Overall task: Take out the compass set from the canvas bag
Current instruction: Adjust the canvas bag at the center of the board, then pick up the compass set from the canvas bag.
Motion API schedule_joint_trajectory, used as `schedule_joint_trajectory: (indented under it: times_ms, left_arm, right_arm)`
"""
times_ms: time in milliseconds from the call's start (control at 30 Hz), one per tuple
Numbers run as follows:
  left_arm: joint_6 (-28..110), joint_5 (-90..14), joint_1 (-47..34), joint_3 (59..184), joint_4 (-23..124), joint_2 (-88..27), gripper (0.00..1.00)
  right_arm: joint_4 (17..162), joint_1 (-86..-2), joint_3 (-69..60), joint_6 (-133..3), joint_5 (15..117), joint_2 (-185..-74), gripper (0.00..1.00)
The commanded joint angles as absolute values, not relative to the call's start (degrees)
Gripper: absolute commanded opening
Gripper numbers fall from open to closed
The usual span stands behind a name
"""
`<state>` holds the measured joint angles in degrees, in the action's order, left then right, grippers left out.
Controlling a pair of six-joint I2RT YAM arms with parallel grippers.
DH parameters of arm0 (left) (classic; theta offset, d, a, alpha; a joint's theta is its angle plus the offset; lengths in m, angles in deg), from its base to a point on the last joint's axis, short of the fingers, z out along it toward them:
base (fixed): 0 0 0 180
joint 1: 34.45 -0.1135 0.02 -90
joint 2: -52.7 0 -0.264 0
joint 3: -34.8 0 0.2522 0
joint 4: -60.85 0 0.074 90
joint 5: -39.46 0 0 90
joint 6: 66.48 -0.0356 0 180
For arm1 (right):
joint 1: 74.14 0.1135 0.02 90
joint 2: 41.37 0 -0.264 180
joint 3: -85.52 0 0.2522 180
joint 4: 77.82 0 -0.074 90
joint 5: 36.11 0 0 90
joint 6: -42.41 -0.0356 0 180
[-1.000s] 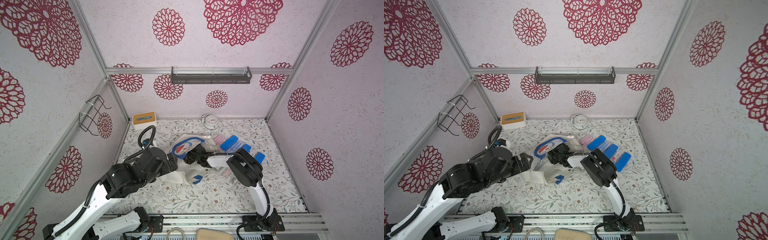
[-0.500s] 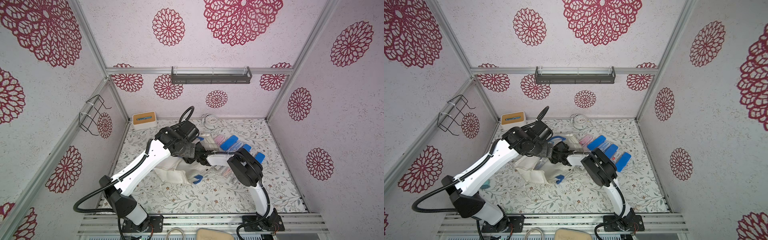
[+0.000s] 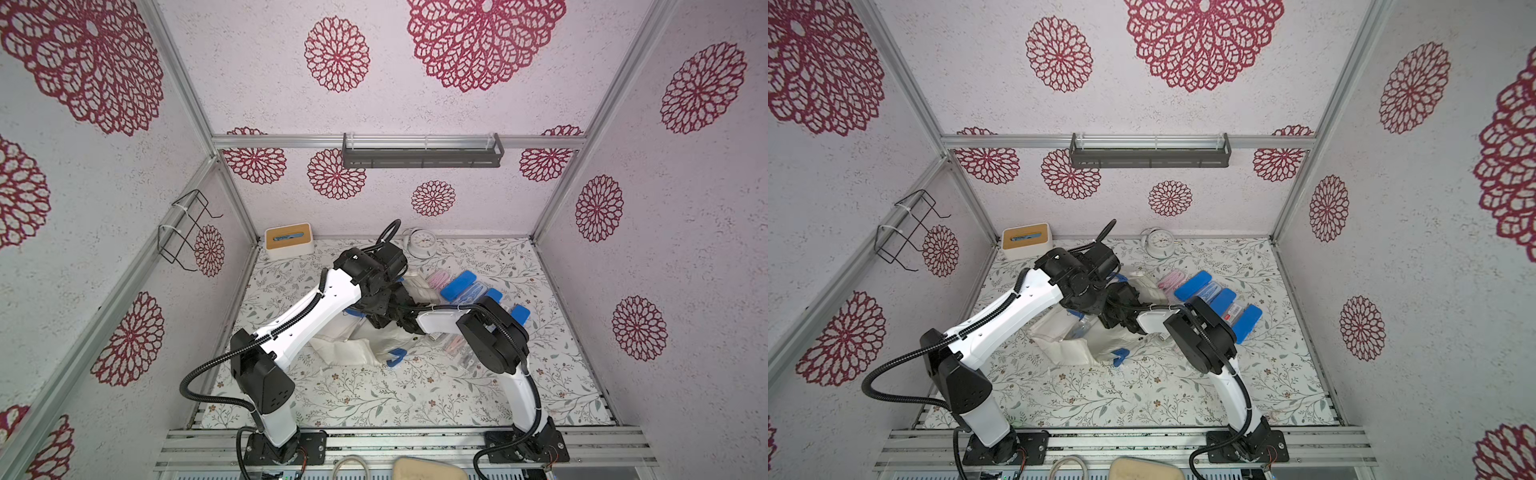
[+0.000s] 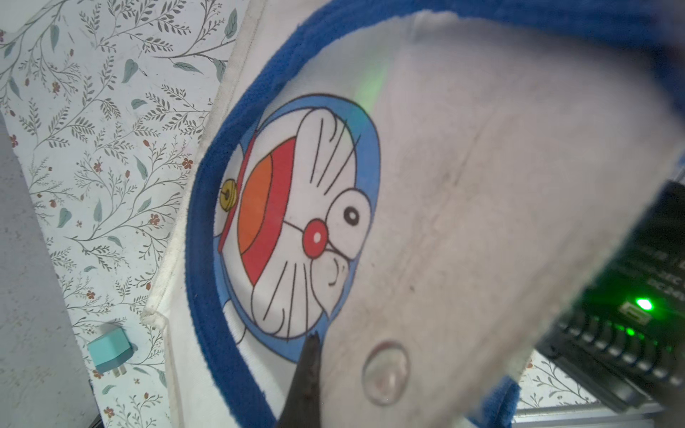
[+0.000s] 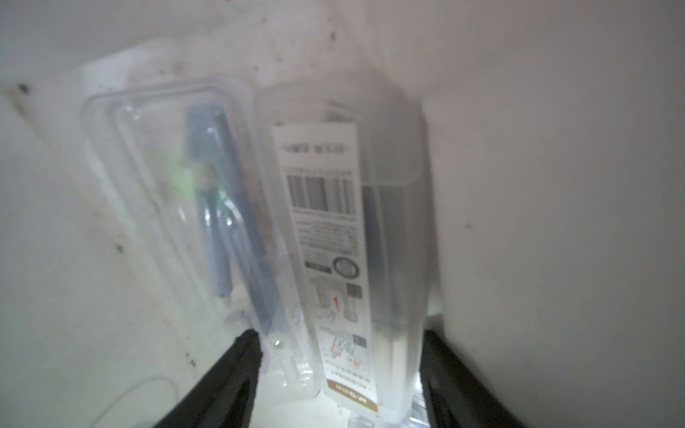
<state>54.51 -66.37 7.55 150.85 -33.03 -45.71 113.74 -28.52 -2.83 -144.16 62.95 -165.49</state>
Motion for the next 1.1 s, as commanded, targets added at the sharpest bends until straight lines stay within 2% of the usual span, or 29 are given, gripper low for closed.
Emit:
schedule_joint_trajectory:
  times_ms: [0, 167, 400, 600, 900, 1067]
  left_arm:
    - [53.8, -65.4, 7.4, 146.7, -31.5, -38.3, 0.00]
    - [55.4, -65.9, 7.6, 139.9, -24.9, -31.9, 0.00]
    - [55.0, -69.0, 10.7, 140.1, -24.1, -33.0, 0.00]
    - [55.0, -68.1, 11.6, 139.8, -22.9, -35.0, 0.00]
    - [54.9, -66.6, 11.5, 137.8, -21.6, -35.6, 0.00]
    - [54.9, -66.3, 11.5, 137.2, -20.8, -35.7, 0.00]
  right_arm:
    - [119.7, -31.1, 2.4, -142.2, 60.1, -163.3, 0.73]
    - [136.4, -31.6, 7.6, -141.1, 59.9, -162.0, 0.69]
    - [144.7, -31.4, 10.5, -138.5, 60.3, -161.1, 0.67]
    - [149.9, -31.4, 12.7, -138.3, 60.2, -160.4, 0.70]
    - [146.6, -31.4, 13.7, -133.4, 62.8, -154.5, 0.65]
    - [146.8, -31.3, 19.9, -139.8, 59.8, -153.2, 0.68]
